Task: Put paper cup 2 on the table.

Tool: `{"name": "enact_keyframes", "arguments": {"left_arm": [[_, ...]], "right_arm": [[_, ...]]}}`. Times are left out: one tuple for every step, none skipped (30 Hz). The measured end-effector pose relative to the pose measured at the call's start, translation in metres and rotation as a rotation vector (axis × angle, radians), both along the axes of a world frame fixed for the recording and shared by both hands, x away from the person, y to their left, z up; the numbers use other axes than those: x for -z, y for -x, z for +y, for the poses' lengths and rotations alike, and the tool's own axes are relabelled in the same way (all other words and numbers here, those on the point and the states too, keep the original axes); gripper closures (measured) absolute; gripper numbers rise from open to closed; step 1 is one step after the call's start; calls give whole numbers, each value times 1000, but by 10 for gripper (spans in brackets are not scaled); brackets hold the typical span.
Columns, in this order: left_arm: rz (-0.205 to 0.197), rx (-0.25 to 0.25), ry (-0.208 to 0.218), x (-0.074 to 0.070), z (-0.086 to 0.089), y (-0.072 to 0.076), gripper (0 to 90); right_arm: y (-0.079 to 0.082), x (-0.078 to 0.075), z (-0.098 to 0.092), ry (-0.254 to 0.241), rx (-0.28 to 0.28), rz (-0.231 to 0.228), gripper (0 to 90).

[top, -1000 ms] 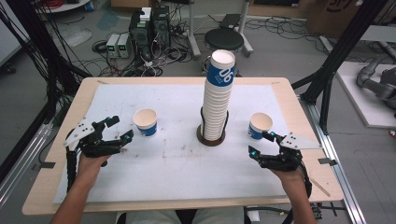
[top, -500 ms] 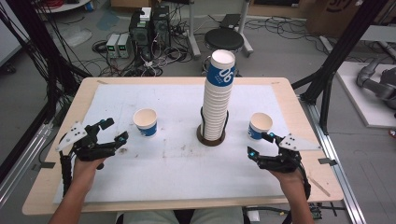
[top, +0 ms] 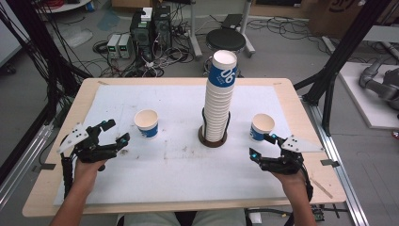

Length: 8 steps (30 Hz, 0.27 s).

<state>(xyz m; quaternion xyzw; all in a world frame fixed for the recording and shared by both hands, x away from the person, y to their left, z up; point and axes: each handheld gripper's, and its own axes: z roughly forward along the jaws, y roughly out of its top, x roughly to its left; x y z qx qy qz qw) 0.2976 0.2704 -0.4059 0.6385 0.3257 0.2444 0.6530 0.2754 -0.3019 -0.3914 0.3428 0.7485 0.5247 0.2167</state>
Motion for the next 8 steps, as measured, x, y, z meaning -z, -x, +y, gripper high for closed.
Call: {"name": "enact_keyframes", "arguments": {"left_arm": [[3,-3,-4,0,1,0,161],[4,-6,-4,0,1,0,161],[3,-8,-6,1,2,0,161],[4,-12,-6,1,2,0,161],[4,-13,-6,1,2,-1,161],[4,-16,-4,2,3,-1,161],[3,-17,-5,2,3,-1,161],[3,-18,-7,2,3,0,161]], "right_arm": [[0,0,0,-1,-1,2,203],[0,0,0,1,0,0,203],[0,0,0,-1,1,4,203],[-1,0,0,-2,1,2,203],[-2,0,0,-2,0,-3,203],[-2,0,0,-1,-1,-2,203],[-2,0,-1,-3,-1,0,203],[-3,1,-1,-3,-1,-2,203]]}}
